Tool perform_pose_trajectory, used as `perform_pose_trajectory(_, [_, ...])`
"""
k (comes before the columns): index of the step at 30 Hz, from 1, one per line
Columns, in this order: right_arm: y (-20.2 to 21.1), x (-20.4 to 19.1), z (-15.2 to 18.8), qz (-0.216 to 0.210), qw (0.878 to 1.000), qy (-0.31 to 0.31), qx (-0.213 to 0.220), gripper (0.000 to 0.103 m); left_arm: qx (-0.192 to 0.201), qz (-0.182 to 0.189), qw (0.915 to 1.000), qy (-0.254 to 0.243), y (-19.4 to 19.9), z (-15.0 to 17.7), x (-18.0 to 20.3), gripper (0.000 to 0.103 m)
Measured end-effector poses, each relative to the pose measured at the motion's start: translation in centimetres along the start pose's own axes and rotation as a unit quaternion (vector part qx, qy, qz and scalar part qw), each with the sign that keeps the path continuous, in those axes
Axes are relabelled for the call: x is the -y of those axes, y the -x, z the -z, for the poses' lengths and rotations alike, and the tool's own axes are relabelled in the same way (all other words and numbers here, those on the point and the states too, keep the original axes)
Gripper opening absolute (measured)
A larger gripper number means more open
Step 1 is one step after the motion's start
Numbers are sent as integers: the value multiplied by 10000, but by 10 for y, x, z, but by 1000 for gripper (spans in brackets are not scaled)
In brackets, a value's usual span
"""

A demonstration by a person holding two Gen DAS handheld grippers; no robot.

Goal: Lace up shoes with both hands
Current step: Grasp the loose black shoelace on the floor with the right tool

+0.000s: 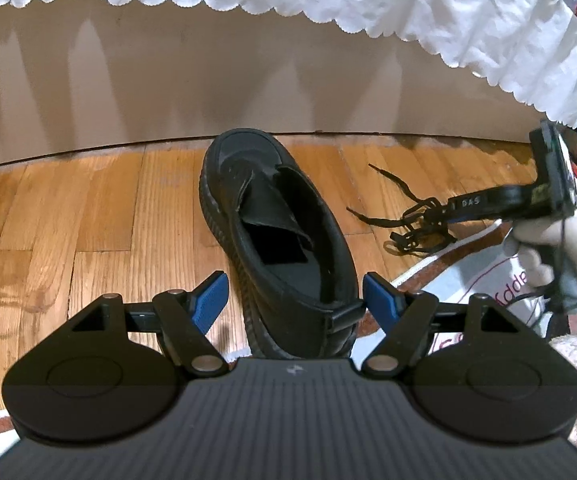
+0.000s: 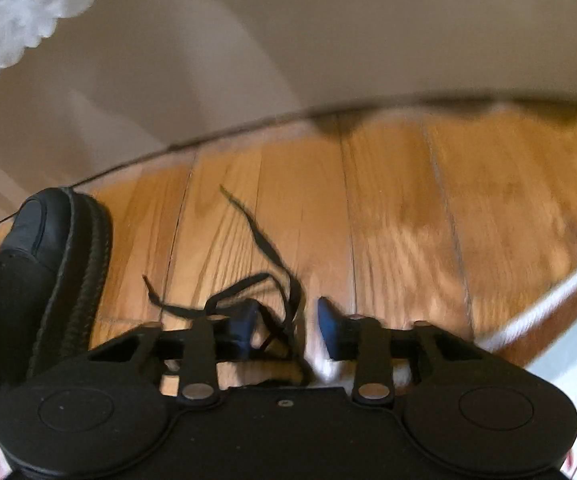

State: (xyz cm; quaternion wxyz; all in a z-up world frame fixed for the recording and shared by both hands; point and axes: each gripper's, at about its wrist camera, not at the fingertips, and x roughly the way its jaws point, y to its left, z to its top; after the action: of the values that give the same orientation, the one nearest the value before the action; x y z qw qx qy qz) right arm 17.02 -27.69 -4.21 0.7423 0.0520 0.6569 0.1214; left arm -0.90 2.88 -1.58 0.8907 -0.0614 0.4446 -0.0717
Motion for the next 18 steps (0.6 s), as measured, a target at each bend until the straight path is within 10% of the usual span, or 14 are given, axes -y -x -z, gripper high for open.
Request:
perform_pose_trajectory(13, [139,-15,-17,-173,9767,330,2114,3,44,114,9999,-29,0,7,7,74])
perform_pose_trajectory(18, [153,-54,-5,-658,9703,1546,1740,3,288,271,9992,36,7,7,8,74])
